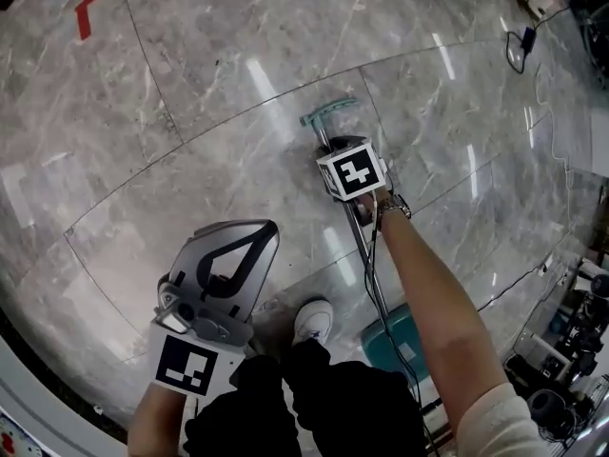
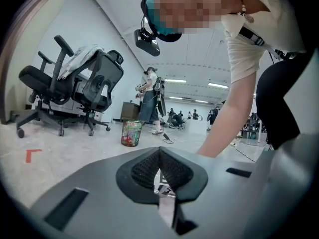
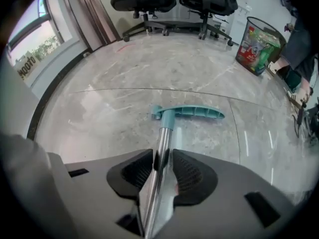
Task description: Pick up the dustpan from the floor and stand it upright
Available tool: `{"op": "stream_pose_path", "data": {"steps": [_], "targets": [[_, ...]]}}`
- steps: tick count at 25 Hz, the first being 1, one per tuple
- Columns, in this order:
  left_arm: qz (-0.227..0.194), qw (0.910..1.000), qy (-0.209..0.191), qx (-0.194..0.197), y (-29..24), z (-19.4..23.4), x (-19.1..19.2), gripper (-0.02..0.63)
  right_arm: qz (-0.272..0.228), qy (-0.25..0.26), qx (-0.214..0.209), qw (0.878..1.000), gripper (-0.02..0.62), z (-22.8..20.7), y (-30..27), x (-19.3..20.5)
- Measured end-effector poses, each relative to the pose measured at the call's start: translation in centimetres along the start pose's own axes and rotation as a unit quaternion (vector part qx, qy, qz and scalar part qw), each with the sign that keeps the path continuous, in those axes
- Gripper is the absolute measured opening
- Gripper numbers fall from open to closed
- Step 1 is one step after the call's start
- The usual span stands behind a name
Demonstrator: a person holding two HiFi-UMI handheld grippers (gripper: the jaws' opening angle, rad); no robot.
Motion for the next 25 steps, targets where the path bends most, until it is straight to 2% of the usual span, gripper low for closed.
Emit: {"op": "stream_pose_path", "data": {"steps": [6, 11, 18, 25], "targets": [[0.002, 0.9997, 0.011, -0.024, 0.2, 0.6, 0.5, 0.011, -0.021, -0.005, 0.014, 1.0, 0.11, 0.1, 0.2, 0.2], [0.03, 0.9992, 0.019, -0.016, 0.3, -2.2, -2.6, 0.011, -0.061, -0.044, 0.022, 0.997, 0.101, -1.1, 5.6, -0.2], [0.022, 0.9984, 0.04, -0.034, 1.8, -8.9, -13.5, 0.011, -0.164, -0.07, 0.035, 0.983, 0.098, -3.6, 21.6, 0.9], [0.015, 0.9998, 0.015, 0.004, 0.8, -18.0, -24.1, 0.011, -0.251, -0.101, 0.028, 0.962, 0.094, -6.3, 37.7, 6.4]]}}
Point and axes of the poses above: the fingertips, and each gripper's own axes: y backward along the fingers, z to its left, x out of its underside, the point moved 4 cm from there along y, backward along the fingers, and after that the axes turned 11 degrees about x, right-handed, at the moved point
